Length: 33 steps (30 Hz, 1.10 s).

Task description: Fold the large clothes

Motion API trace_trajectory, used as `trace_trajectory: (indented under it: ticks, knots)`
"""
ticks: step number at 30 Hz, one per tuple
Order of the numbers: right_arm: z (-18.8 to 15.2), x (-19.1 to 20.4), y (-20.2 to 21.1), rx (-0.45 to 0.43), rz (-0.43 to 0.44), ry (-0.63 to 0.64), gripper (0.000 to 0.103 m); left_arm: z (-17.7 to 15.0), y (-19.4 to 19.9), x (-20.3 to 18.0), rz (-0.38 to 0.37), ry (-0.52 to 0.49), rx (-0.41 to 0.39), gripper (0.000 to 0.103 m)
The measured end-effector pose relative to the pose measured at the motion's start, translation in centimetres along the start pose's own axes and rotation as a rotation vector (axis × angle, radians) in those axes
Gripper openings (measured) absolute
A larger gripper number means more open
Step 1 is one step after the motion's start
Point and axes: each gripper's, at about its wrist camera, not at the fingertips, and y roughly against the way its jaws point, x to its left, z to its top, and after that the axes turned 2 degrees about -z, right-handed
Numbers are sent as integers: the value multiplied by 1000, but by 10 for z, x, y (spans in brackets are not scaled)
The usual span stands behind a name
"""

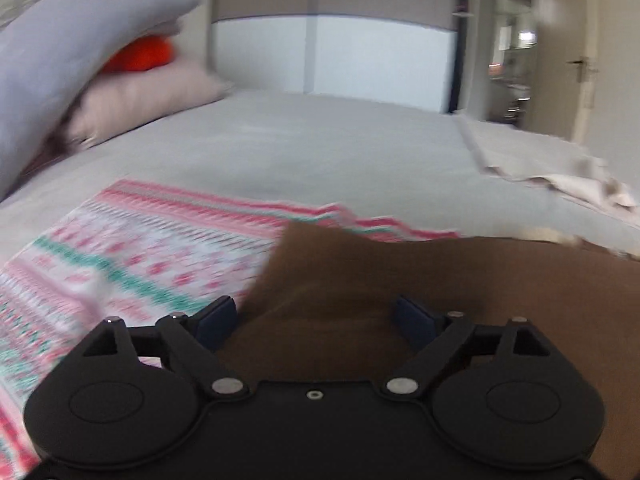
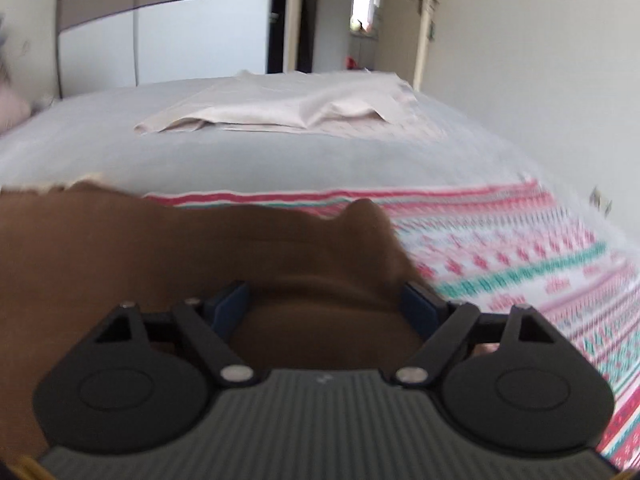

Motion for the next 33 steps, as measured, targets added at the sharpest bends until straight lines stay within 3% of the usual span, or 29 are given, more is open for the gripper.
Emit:
trace_trajectory:
  ticks: [1, 4, 7, 11, 14, 16, 18, 20, 22, 23, 25, 26, 27, 28, 29, 33]
  knots:
    - [0, -10, 4, 0, -2, -16, 82, -1, 4, 7, 37, -13, 4, 87]
    - [0, -22, 30, 8, -126, 22, 84, -1, 37, 26, 26, -26, -3, 85]
    - [-9, -27, 73, -9, -106, 45, 84, -5, 92, 16, -2, -86, -75, 85]
    - [-34, 13, 131, -2, 39, 122, 84, -28, 150, -22, -218, -89, -32, 86]
    - [-59, 59, 160, 43, 169, 177, 84, -59, 167, -56, -296, -135, 17, 86]
    - [-75, 81, 169, 68, 205, 215, 84, -81, 167, -65, -288, -189, 24, 86]
    - [-90, 85, 172, 89, 173, 235, 84, -101, 165, -58, -227, -253, -14, 86]
    - [-96, 66, 171, 135, 134, 179, 84, -114, 157, -32, -142, -253, 15, 87]
    - [-100, 33, 173, 184, 63, 86, 82, -117, 159, 0, -145, -227, 11, 87]
    - [-103, 20, 175, 176, 4, 105, 82, -118, 163, 10, -134, -248, 5, 85]
    - [-109, -4, 181, 175, 29, 101, 80, -118, 172, 23, -89, -285, 0, 84]
    - [-110, -12, 185, 178, 34, 81, 75, -116, 174, 31, -30, -273, 8, 84]
    - [-111, -17, 189, 190, -33, 73, 77, -113, 178, 43, -18, -221, 21, 84]
    - [-113, -20, 190, 213, -151, 71, 78, -108, 184, 58, -38, -129, 48, 84]
    - [-116, -27, 193, 212, -183, 61, 78, -103, 190, 72, -63, -27, 74, 84]
    - [-117, -54, 217, 202, 5, -111, 78, -98, 221, 103, -168, 254, 101, 85]
